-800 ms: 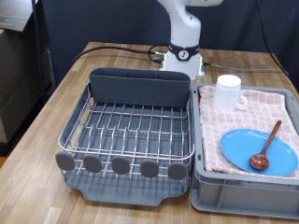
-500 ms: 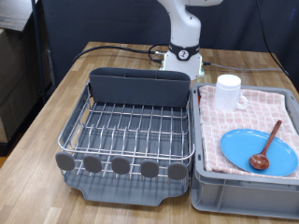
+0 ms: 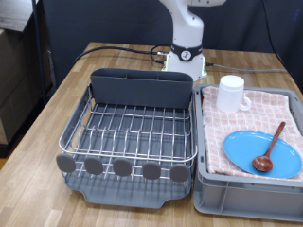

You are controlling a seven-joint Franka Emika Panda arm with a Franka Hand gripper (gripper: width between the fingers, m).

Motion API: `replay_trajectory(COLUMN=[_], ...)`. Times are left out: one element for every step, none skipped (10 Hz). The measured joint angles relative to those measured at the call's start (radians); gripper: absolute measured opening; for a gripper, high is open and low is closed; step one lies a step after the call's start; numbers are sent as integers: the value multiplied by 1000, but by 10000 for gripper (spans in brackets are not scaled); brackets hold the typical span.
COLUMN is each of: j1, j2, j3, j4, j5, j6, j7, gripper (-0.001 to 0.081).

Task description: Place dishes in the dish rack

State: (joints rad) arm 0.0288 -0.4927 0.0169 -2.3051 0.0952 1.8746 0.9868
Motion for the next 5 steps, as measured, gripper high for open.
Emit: replay_trajectory(j1=[0,0,0,1,3], j2=[34,68,101,132,161], j3=[27,57,87,115,141], j4=[17,41,67,90,110], j5=[0,0,-1,0,0], j6=[15,15,15,22,38], j7=[78,168,245,304,347], gripper=[803,803,803,803,803])
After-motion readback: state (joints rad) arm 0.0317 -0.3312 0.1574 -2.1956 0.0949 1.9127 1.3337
